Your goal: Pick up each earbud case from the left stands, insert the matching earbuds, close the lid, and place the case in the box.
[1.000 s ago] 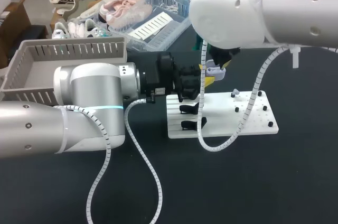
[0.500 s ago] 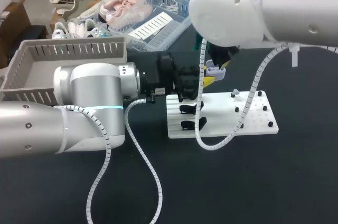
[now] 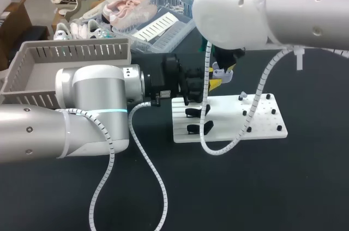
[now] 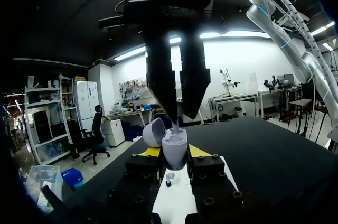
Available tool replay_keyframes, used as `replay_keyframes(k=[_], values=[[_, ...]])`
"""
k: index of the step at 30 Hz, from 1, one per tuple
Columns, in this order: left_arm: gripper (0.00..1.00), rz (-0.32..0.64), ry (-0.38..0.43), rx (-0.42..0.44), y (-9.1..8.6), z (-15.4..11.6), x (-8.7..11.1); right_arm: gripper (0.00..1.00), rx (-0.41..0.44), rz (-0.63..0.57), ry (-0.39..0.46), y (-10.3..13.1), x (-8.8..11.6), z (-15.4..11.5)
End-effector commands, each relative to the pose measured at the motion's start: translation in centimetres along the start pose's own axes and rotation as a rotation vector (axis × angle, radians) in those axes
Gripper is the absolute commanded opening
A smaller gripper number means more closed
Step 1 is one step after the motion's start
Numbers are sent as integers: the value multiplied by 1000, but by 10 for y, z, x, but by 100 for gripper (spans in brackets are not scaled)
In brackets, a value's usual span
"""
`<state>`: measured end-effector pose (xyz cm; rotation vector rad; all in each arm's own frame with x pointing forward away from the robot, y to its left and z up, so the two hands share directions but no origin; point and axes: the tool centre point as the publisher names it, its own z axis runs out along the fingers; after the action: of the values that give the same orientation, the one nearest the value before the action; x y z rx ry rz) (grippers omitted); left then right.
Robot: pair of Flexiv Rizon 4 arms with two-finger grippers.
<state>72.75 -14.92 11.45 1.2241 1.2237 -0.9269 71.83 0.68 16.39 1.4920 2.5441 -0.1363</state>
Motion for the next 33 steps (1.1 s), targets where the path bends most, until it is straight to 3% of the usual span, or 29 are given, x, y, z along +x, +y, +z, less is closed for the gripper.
replay_keyframes(k=[1,27,28,29,30,33], values=[[0,2,-1,-6,-1,1,0,0,6,2,2,2,-1,0],[0,2,-1,-6,-1,1,0,0,24,-1,27,0,0,12],[0,2,-1,-6,-1,1,0,3,25,0,27,-1,0,12],[0,2,-1,-6,-1,1,0,28,26,1,27,-2,0,12],[0,2,-1,-6,-1,1,0,40,26,3,28,-3,-1,12],[0,2,-1,-6,-1,1,0,45,24,7,27,-5,-1,9]])
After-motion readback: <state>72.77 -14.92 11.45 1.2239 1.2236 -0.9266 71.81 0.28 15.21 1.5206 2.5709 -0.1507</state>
